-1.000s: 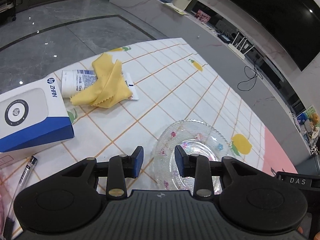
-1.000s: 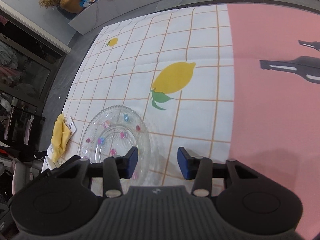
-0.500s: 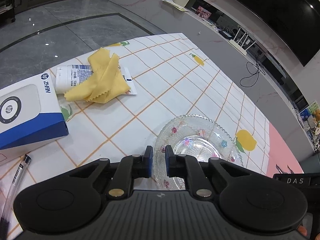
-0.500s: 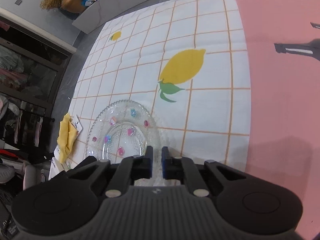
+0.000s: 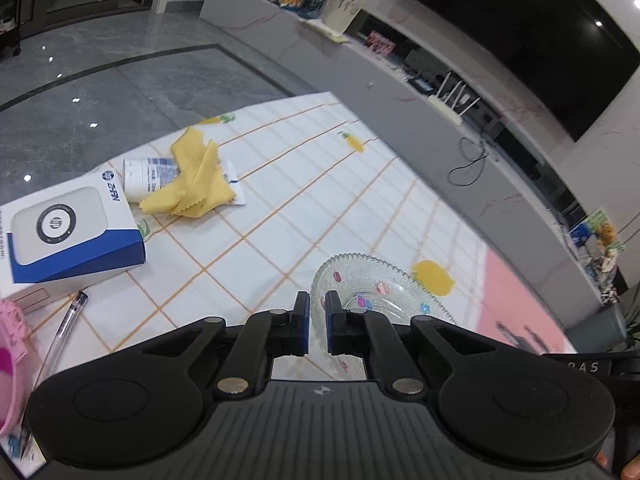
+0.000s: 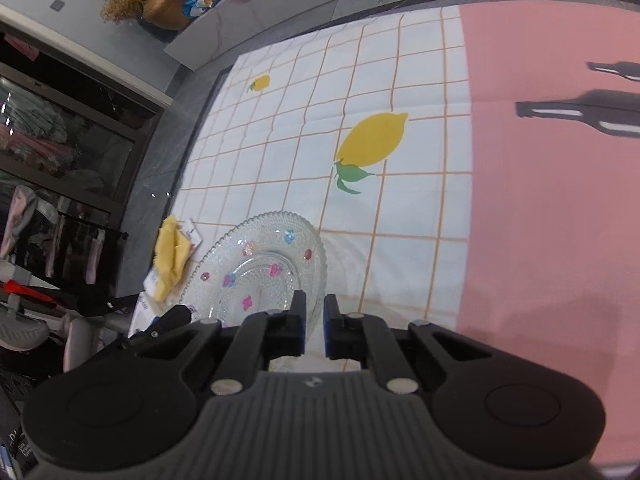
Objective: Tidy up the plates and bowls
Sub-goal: 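Close both grippers on that clear glass plate rim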
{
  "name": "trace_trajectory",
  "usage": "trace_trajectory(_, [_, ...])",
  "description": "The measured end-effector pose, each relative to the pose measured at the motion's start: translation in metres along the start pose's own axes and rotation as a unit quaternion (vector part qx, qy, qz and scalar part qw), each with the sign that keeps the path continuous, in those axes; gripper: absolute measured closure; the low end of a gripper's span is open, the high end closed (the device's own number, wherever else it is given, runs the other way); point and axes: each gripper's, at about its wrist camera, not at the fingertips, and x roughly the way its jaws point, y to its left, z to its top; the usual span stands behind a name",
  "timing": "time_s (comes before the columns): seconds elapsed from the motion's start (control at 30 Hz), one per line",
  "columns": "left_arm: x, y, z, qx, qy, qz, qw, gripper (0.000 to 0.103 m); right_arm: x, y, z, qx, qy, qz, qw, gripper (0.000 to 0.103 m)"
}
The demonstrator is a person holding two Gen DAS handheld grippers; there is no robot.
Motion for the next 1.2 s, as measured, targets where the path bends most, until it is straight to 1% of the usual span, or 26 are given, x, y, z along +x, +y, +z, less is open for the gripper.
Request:
trace_trajectory(0.1, [-0.017,-0.013,-0.004,0.008,-0.009,-0.008,0.9999,0.096,-0.024,-0.002,-0.01,0.003,-0.014,0.013,1.0,0.097])
trace_trajectory(0.3, [-0.056,-0.039,-0.017,0.009,-0.019,-0.051,0.9985,0.096,-0.084,-0.014,-0.034,0.017,-0.052,0.036,0.998,0.097])
trace_trajectory(0.47, [-0.088,-0.069,-0.037,0.027,-0.018,-0.078,0.9965,0.096,-0.135,-0.036,-0.061,0.038,-0.086,0.052,0.994,0.097])
trace_trajectory(0.67, [-0.116,-0.104,-0.069,0.05,-0.007,-0.117,0.9918,0.096,-0.196,-0.07,-0.1,0.054,-0.131,0.063,0.988,0.098])
trace_trajectory(0.9, [-0.135,-0.147,-0.115,0.092,0.02,-0.162,0.9823,0.096,-0.257,-0.121,-0.147,0.075,-0.179,0.057,0.979,0.098])
trace_trajectory(1.1, [-0.138,-0.185,-0.159,0.133,0.049,-0.191,0.9712,0.095,-0.3,-0.172,-0.187,0.108,-0.223,0.041,0.968,0.098])
trace_trajectory(1.2, [-0.137,-0.2,-0.18,0.151,0.06,-0.201,0.9659,0.095,-0.317,-0.196,-0.207,0.125,-0.238,0.037,0.963,0.098])
